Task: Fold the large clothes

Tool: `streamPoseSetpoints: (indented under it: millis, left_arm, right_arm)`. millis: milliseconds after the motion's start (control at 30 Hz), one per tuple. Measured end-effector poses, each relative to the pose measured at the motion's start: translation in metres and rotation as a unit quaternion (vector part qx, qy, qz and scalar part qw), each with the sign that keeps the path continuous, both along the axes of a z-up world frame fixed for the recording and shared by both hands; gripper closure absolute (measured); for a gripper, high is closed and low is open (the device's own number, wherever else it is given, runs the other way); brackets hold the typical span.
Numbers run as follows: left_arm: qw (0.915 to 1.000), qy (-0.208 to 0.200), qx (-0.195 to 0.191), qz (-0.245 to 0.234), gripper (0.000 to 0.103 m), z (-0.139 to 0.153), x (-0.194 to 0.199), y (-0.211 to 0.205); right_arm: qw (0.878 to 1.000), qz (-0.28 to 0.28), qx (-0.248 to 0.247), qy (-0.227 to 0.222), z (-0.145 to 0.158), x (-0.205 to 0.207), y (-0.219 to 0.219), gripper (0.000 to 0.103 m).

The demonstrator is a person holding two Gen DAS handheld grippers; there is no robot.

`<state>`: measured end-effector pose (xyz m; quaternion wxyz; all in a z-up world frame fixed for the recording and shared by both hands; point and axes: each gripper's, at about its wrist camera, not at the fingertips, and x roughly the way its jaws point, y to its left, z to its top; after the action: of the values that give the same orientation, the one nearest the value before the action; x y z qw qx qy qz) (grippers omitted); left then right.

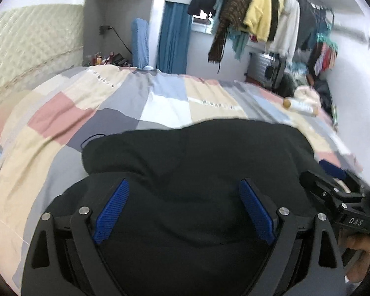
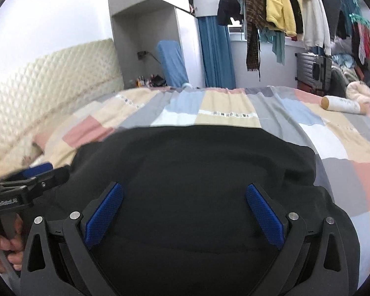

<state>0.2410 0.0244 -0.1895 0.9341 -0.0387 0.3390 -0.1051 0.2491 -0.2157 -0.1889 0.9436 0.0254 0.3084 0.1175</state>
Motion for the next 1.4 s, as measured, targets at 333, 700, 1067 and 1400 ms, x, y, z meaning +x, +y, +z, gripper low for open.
streamPoseSetpoints:
  millis: [333, 700, 1067, 1400]
  left_arm:
    - [0.9976, 0.049, 0.048, 0.004, 0.012, -0.03, 0.022, -0.018]
    - [0.9975, 0.053, 0.039, 0.025, 0.008, 0.002, 0.001, -0.011]
    - [0.9993, -0.032, 0.007, 0.016, 0.0, 0.13, -0.087, -0.005]
    - [0.9938, -0.111, 0.006, 0.008, 0.0, 0.219, -0.186, 0.002]
  right_arm:
    - [1.0, -0.005, -0.004, 0.025, -0.034, 0.02, 0.0, 0.0]
    - [1.0, -0.005, 0.01, 0.027, -0.001, -0.003, -0.006, 0.0]
    - [0.996, -0.01, 0.02, -0.082, 0.142, -0.094, -0.032, 0.0]
    - [0.987, 0.007, 0.034, -0.158, 0.232, -0.201, -0.033, 0.0]
